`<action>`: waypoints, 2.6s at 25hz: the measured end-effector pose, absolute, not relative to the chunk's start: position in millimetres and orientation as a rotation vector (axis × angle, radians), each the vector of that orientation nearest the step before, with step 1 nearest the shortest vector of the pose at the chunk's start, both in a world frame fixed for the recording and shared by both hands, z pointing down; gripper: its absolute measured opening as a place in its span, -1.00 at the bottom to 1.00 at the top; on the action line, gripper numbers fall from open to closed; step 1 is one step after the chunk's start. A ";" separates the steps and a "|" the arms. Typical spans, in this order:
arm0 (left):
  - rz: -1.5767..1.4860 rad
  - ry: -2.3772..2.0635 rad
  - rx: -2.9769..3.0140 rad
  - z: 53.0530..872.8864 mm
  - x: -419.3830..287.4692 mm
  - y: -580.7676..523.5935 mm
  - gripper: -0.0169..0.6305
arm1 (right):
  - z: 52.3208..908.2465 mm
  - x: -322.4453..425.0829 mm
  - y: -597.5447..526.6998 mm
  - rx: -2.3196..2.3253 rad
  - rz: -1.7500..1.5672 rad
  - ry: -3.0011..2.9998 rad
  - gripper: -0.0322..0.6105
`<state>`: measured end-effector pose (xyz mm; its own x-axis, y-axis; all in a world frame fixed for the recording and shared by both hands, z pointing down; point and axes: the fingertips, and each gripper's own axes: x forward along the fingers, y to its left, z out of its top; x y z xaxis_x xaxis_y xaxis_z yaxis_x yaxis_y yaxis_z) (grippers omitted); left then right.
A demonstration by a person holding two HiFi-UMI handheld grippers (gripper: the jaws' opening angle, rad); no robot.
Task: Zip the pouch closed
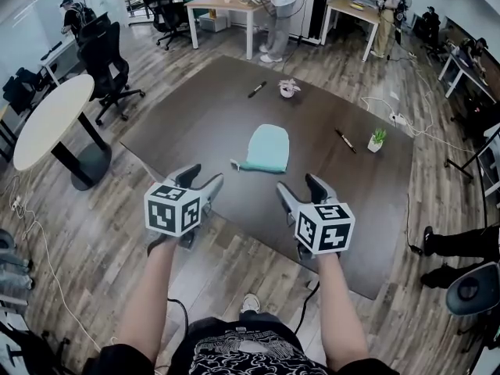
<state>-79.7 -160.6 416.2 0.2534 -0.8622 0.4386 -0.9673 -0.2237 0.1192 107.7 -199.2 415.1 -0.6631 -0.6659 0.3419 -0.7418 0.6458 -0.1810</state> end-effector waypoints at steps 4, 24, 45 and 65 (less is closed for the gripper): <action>0.412 -1.675 2.170 415.5 -80.8 -168.8 -0.16 | 415.8 109.3 -209.1 1.158 0.455 -2.619 0.03; 0.414 -1.524 2.311 422.0 -101.6 -262.1 -0.16 | 423.8 86.1 -270.8 1.332 0.453 -2.532 0.03; 0.510 -1.079 2.560 441.2 -123.6 -345.7 -0.16 | 423.1 52.2 -302.2 1.775 0.502 -2.308 0.03; 0.825 -0.713 2.670 511.5 -112.5 -335.5 -0.16 | 478.5 15.6 -295.0 1.834 0.614 -2.176 -0.04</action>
